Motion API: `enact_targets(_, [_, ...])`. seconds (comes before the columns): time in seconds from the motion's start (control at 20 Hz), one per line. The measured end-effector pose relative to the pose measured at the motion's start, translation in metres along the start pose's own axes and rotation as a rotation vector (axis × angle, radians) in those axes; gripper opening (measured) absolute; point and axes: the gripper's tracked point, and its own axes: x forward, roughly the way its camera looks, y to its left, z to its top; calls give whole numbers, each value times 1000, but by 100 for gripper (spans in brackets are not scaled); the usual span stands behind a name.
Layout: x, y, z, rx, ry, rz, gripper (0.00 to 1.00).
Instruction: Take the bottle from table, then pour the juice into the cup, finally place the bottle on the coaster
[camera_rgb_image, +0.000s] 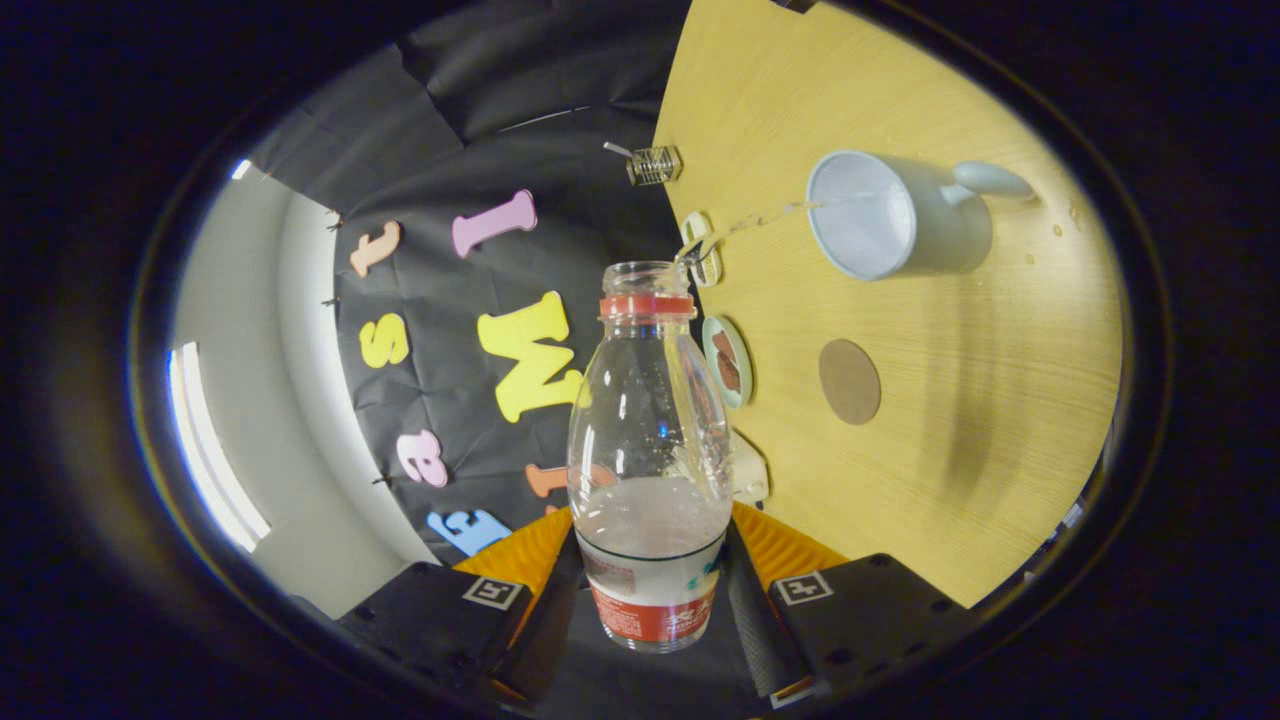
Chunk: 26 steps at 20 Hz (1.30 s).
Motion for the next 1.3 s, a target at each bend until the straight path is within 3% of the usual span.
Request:
enact_targets(0.65, [2,1,4,67,19,11,77])
enact_targets(1.3, [-3,26,1,166,60,78,77])
